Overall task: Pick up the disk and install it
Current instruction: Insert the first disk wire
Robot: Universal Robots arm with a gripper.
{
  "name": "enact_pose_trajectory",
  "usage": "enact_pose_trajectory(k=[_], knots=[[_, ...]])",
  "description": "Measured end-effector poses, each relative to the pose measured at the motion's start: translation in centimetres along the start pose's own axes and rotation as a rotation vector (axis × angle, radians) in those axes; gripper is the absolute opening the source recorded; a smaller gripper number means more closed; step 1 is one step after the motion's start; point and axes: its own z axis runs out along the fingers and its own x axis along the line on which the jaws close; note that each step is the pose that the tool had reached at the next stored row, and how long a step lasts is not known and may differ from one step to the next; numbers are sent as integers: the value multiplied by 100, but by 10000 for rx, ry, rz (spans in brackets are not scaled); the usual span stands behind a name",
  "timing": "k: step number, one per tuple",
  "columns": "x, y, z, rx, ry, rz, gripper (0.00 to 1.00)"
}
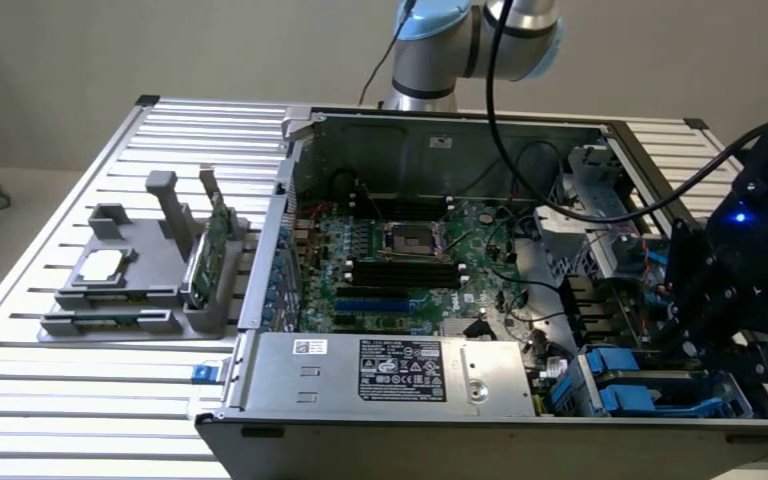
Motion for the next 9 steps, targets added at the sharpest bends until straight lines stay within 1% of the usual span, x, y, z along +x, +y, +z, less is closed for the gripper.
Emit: enact_pose_trajectory(k=[9], knots=[[32, 15, 11, -7, -201, 19, 16]])
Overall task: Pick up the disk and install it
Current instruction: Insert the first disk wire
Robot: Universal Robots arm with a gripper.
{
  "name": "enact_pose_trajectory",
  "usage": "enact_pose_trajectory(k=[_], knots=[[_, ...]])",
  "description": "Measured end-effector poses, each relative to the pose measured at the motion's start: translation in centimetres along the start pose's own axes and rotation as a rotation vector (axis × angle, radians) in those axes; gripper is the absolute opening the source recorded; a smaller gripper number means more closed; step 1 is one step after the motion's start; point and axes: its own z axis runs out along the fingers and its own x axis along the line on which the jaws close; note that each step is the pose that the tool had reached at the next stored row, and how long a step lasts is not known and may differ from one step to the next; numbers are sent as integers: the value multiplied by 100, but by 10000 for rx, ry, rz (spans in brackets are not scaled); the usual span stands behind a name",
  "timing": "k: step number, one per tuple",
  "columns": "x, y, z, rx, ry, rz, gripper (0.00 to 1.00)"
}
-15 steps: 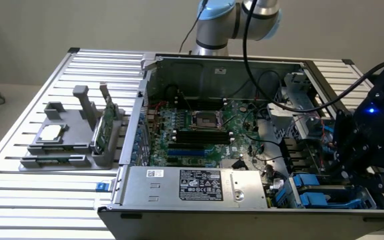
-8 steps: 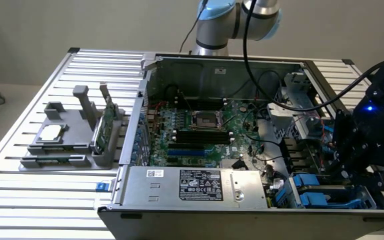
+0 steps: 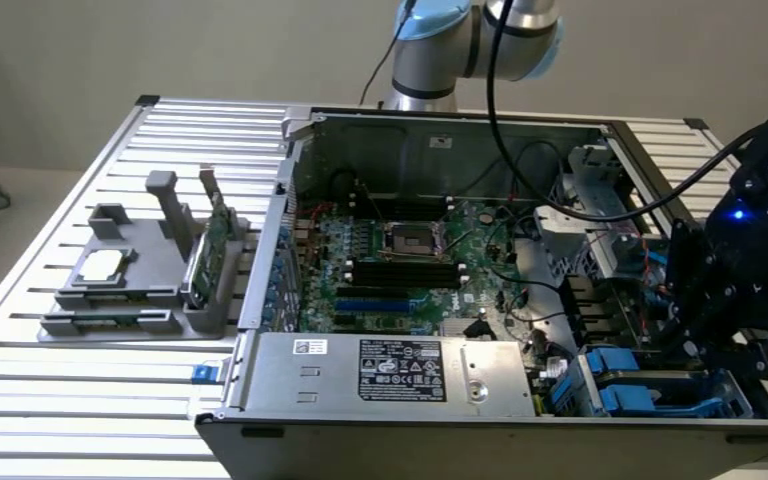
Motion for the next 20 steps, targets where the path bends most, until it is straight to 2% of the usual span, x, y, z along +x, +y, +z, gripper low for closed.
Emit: enact_pose_trajectory(k=[8, 20], knots=[[20, 9, 8, -4, -97, 21, 16], [36, 15, 19, -7, -149, 92, 16]])
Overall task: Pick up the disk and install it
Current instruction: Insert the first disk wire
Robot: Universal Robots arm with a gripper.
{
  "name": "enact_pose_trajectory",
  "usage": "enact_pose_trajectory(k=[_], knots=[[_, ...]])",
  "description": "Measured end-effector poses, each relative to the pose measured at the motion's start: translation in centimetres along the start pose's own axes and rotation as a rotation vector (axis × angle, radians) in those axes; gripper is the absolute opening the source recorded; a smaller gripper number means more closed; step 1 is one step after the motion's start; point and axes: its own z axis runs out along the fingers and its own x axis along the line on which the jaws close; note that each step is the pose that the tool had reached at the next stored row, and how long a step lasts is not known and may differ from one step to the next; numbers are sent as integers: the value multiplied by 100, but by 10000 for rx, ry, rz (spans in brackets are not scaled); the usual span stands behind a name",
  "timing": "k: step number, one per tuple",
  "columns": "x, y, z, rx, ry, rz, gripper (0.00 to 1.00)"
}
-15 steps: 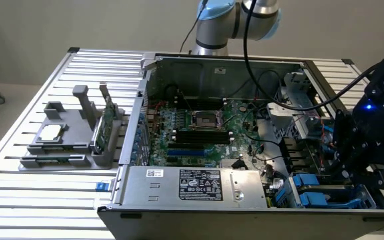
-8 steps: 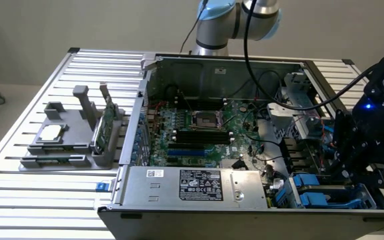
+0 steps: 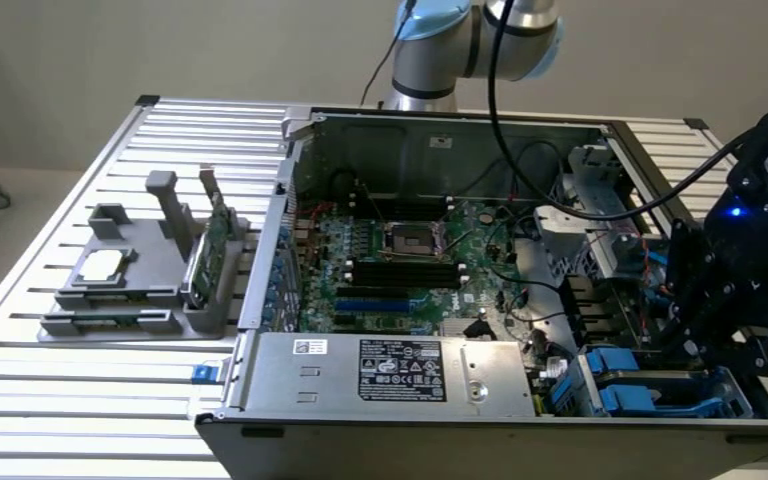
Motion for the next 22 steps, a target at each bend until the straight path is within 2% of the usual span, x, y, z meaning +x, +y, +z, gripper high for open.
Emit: enact_pose_trajectory(k=[22], knots=[[1, 21, 25, -5, -20, 223, 16]])
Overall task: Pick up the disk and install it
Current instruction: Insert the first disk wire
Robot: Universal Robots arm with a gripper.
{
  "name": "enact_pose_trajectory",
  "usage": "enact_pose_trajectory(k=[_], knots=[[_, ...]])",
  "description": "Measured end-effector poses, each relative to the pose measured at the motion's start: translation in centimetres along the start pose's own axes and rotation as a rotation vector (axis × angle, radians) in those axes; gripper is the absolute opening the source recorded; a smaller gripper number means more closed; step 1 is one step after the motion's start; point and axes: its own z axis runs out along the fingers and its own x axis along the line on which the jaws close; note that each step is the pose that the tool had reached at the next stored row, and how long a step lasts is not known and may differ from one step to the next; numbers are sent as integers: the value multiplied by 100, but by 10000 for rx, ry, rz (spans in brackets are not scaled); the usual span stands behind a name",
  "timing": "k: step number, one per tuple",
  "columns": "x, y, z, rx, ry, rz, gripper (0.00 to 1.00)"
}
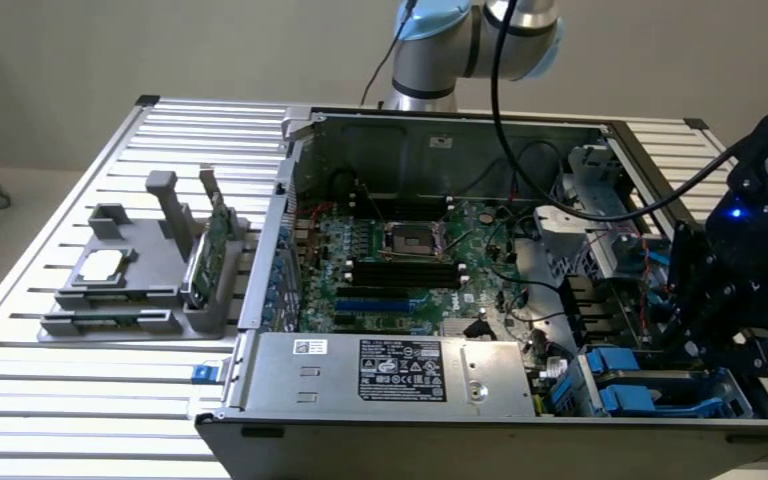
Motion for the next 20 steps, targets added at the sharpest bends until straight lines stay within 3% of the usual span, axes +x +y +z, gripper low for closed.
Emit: enact_pose_trajectory(k=[20], knots=[[0, -3, 39, 0, -3, 31, 16]])
